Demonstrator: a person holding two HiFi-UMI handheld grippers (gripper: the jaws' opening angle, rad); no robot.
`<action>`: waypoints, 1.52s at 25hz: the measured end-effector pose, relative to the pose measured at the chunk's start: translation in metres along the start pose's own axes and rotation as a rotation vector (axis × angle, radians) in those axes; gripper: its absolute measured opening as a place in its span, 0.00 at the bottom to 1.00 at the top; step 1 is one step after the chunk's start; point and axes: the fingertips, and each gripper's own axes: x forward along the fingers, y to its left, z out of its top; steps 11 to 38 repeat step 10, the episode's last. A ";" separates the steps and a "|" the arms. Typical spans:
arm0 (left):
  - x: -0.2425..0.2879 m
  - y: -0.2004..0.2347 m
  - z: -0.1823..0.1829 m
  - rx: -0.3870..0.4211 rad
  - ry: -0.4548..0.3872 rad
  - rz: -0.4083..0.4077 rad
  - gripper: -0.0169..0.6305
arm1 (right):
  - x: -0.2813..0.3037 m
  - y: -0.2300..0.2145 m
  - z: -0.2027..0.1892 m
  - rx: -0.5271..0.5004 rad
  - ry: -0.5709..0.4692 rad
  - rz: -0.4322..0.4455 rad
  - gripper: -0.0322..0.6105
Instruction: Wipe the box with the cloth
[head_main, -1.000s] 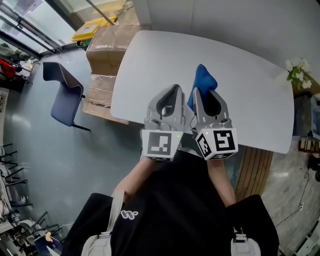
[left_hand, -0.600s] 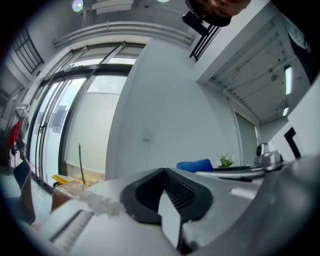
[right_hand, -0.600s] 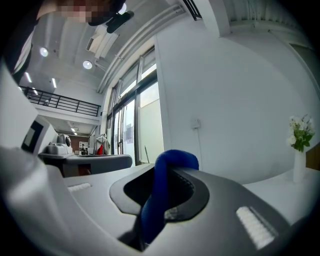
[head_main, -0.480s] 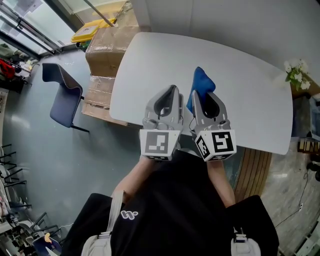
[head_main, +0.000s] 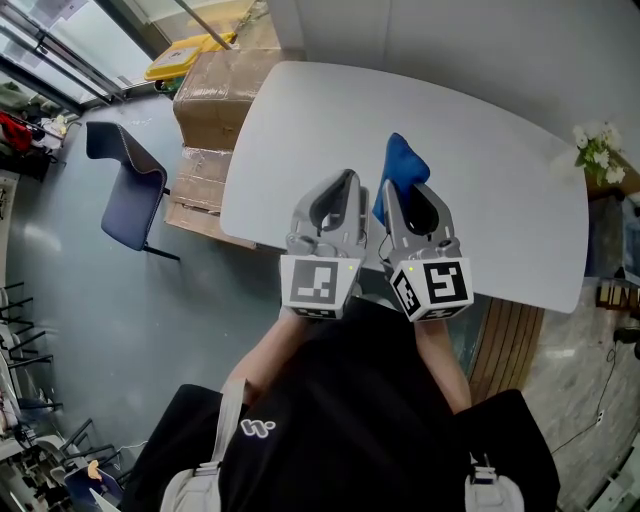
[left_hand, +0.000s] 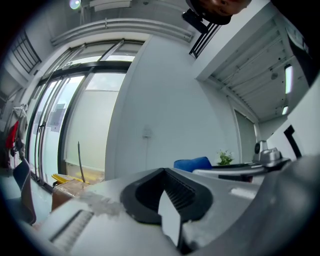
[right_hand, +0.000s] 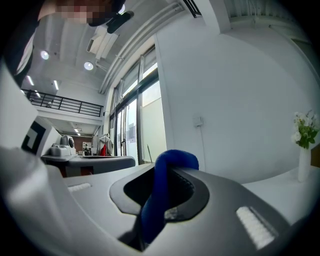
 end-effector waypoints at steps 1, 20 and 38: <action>0.000 0.001 -0.001 0.004 0.004 0.001 0.03 | 0.001 0.000 0.000 0.001 0.000 0.002 0.13; 0.002 0.005 -0.004 0.015 0.015 0.000 0.03 | 0.008 0.003 0.000 -0.001 0.001 0.015 0.13; 0.002 0.005 -0.004 0.015 0.015 0.000 0.03 | 0.008 0.003 0.000 -0.001 0.001 0.015 0.13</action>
